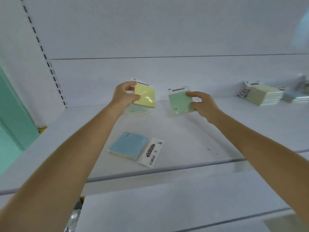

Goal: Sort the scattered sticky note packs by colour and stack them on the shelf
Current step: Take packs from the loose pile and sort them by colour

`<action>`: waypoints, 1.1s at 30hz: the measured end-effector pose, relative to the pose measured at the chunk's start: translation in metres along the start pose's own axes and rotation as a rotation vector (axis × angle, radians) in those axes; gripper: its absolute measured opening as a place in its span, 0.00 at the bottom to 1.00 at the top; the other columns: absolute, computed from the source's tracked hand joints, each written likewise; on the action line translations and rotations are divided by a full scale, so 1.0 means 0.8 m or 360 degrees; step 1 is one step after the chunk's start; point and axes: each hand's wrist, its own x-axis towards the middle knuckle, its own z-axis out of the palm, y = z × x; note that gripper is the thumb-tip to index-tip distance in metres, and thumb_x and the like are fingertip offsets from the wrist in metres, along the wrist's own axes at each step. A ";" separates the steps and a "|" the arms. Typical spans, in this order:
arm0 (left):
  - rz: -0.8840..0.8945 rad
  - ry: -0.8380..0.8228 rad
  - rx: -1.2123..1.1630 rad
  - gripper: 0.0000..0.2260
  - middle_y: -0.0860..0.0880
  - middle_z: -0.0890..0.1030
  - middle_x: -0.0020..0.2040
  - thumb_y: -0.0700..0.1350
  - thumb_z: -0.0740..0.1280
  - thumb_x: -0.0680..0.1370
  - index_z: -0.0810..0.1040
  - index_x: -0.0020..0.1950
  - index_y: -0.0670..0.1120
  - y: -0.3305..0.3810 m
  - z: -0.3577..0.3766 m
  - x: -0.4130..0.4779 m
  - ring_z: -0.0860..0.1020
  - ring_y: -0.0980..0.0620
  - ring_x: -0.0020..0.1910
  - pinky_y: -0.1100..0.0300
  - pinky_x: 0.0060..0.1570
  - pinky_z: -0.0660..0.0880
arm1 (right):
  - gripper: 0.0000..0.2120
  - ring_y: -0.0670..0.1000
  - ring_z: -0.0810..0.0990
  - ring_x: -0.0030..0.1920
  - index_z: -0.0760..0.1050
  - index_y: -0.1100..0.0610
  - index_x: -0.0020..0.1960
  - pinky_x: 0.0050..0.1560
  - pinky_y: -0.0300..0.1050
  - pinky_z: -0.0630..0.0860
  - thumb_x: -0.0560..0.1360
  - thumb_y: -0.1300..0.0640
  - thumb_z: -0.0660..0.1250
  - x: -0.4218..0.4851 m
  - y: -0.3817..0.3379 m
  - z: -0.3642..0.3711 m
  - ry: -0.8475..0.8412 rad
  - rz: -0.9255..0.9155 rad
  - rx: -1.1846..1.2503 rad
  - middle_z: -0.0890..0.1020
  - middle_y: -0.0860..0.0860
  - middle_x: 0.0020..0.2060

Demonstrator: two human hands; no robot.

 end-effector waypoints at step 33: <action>0.0025 -0.0077 -0.0074 0.26 0.40 0.77 0.59 0.38 0.73 0.68 0.72 0.65 0.42 0.155 0.585 0.004 0.79 0.44 0.55 0.56 0.58 0.76 | 0.21 0.47 0.74 0.39 0.73 0.53 0.62 0.46 0.41 0.73 0.74 0.70 0.60 -0.009 0.250 -0.489 0.0418 0.0204 0.0298 0.75 0.49 0.48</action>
